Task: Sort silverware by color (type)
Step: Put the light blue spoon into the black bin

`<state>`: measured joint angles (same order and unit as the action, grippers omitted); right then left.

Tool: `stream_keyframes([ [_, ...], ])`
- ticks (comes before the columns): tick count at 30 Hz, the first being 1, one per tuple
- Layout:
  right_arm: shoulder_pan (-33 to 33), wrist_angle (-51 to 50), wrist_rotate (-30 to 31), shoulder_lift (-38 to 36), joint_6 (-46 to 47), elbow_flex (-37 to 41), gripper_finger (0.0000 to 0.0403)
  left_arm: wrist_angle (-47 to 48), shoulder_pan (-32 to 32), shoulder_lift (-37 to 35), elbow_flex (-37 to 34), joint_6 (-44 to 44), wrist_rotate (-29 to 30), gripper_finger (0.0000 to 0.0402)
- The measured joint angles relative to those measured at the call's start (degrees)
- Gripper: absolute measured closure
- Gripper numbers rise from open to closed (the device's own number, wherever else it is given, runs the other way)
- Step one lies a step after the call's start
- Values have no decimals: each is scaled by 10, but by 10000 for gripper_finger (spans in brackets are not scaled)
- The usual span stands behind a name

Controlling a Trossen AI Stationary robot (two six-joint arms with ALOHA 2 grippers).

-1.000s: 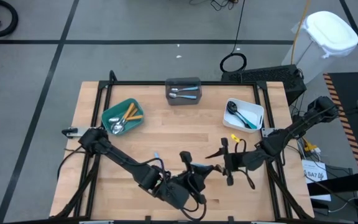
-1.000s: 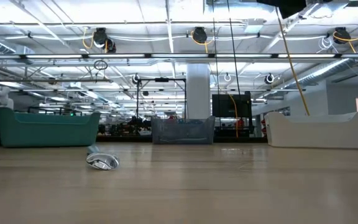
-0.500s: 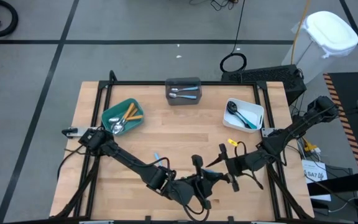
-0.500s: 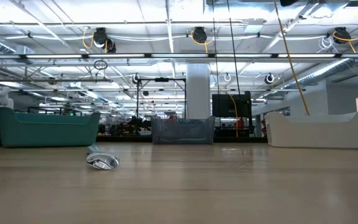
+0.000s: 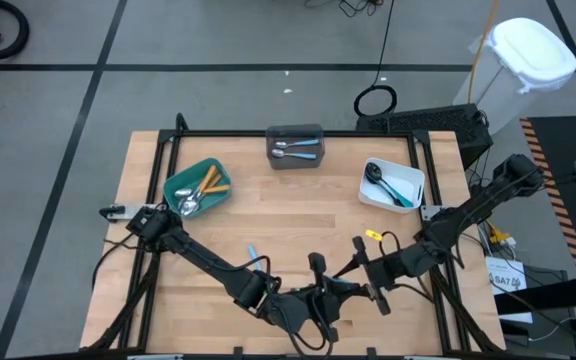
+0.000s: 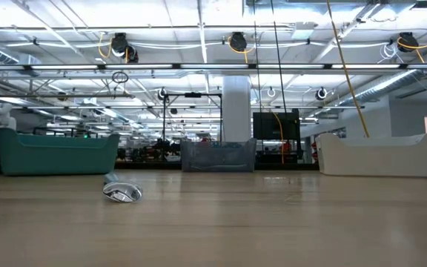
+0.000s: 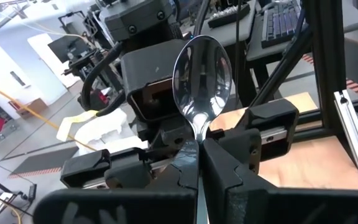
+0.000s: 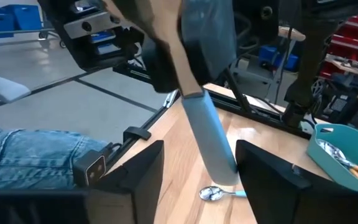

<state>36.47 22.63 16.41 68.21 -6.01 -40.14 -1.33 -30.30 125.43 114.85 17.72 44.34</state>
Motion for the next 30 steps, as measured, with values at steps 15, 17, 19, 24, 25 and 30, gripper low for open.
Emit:
stream_keyframes([
  [15, -2, 2, 32, 9, -10, 0, 347, 12, -4, -2, 0, 12, 13, 400],
  [17, -2, -5, 43, 9, -6, 0, 347, 20, -5, -2, 0, 10, 19, 396],
  [19, -2, -18, 65, 7, 4, 0, 347, 39, -5, -2, 0, -7, 40, 384],
  [24, -3, -44, 82, -9, 23, 0, 333, 105, -7, -5, 0, -48, 70, 315],
  [25, -2, -51, 91, -13, 25, 0, 334, 114, -7, -5, 0, -54, 72, 300],
  [30, 0, -113, 141, -28, 32, 0, 347, 201, -18, -6, 39, -86, 79, 242],
])
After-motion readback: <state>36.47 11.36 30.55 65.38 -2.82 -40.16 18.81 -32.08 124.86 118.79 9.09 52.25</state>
